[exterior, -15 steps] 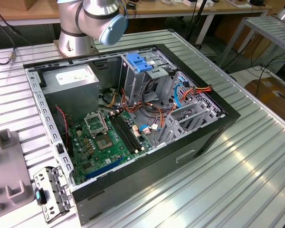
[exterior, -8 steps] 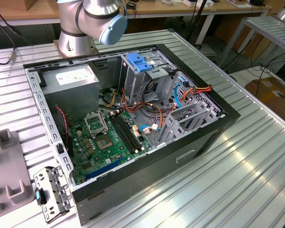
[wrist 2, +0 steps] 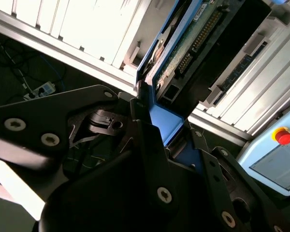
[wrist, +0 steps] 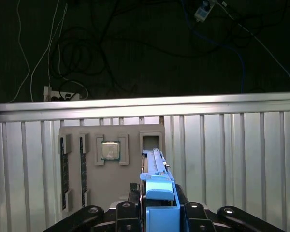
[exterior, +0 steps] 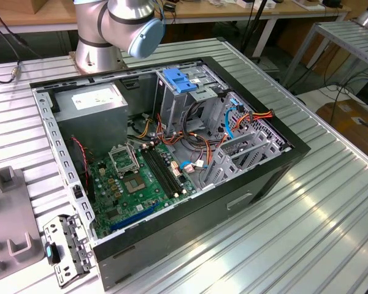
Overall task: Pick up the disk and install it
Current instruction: 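Pick up the disk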
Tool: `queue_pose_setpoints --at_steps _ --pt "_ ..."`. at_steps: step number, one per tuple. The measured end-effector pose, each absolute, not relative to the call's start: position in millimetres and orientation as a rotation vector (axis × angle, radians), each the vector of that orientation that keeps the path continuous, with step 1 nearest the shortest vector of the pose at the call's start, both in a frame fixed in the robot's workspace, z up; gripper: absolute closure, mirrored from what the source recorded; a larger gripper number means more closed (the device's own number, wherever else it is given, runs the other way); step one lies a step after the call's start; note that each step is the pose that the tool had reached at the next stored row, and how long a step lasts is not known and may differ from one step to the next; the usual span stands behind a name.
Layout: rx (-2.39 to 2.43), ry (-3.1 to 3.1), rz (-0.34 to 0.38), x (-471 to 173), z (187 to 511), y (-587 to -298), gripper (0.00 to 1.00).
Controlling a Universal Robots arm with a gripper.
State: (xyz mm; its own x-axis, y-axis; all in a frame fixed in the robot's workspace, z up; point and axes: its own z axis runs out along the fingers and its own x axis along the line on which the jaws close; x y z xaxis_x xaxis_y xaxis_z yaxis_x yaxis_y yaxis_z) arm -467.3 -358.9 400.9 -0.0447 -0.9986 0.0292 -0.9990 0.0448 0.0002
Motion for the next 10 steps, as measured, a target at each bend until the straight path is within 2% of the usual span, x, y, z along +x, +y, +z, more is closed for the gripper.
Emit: queue_pose_setpoints --at_steps 10 --pt "2.157 -2.255 0.031 -467.2 407.3 -358.9 0.63"
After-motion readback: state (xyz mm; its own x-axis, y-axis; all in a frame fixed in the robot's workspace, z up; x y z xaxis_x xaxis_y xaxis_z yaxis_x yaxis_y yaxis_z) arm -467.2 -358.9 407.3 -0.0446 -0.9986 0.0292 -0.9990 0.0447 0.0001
